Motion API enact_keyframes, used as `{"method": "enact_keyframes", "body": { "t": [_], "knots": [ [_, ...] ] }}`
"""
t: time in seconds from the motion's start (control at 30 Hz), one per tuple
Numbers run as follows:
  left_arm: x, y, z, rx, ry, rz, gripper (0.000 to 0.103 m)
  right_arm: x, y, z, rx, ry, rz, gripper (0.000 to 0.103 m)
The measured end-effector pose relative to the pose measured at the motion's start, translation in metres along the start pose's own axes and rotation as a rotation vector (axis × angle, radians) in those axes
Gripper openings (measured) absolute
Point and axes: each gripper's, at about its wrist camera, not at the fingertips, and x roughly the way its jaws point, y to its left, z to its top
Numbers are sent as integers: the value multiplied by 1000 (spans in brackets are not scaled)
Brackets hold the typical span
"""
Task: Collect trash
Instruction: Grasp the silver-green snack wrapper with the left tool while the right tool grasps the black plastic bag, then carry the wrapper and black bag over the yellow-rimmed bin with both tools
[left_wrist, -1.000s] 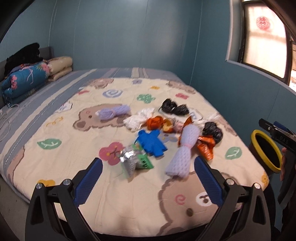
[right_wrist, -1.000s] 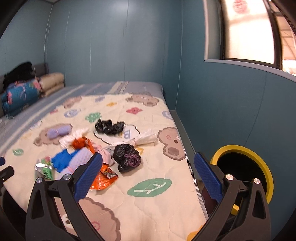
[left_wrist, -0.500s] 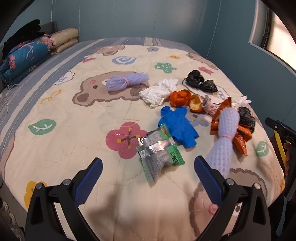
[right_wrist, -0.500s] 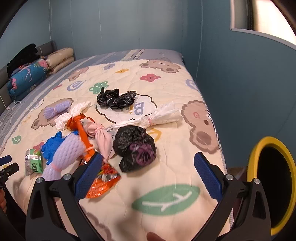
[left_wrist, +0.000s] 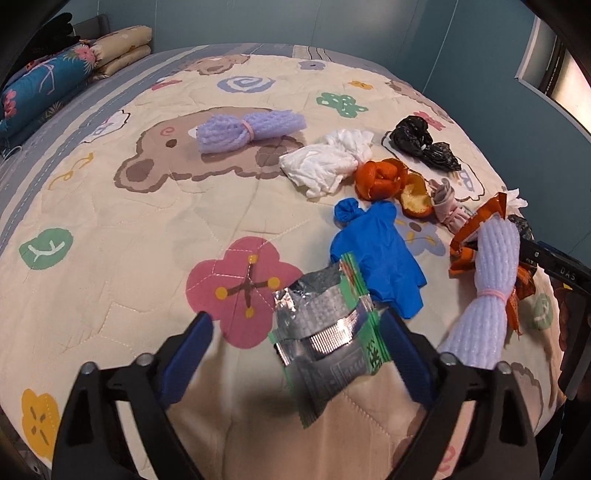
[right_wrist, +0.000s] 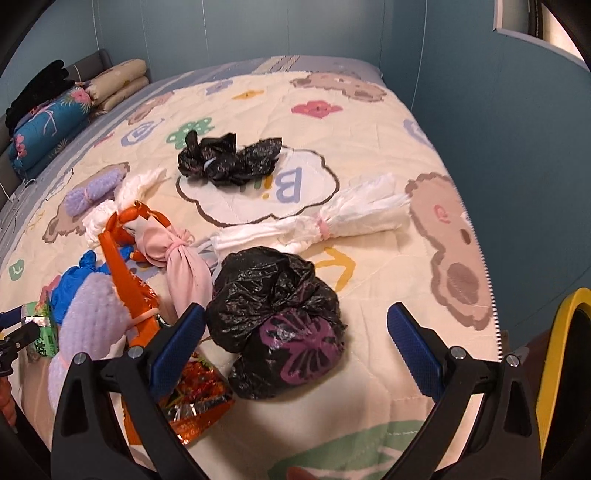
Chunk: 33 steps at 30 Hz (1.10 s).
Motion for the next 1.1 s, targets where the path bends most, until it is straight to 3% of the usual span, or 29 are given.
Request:
{"method": "enact_keyframes", "body": {
  "t": [0.07, 0.1, 0.2, 0.3, 0.43, 0.63, 1.1],
  "knots": [
    [4, 0, 0, -3, 13, -14, 77, 6, -1, 0, 13, 14, 4, 91],
    [6, -1, -1, -1, 14, -15, 72, 9, -1, 0, 15, 22, 5, 81],
    [6, -6, -5, 17, 3, -22, 60, 14, 1, -2, 11, 46, 5, 70],
    [8, -7, -5, 13, 14, -40, 45, 17, 4, -5, 9, 63, 16, 50],
    [3, -4, -7, -7, 10, -86, 30, 16, 4, -8, 28, 65, 20, 41],
    [-8, 5, -11, -57, 6, -164, 25, 4, 4, -12, 36, 52, 63, 39],
    [-60, -1, -10, 1, -124, -139, 23, -80, -20, -29, 126, -81, 127, 38]
  ]
}}
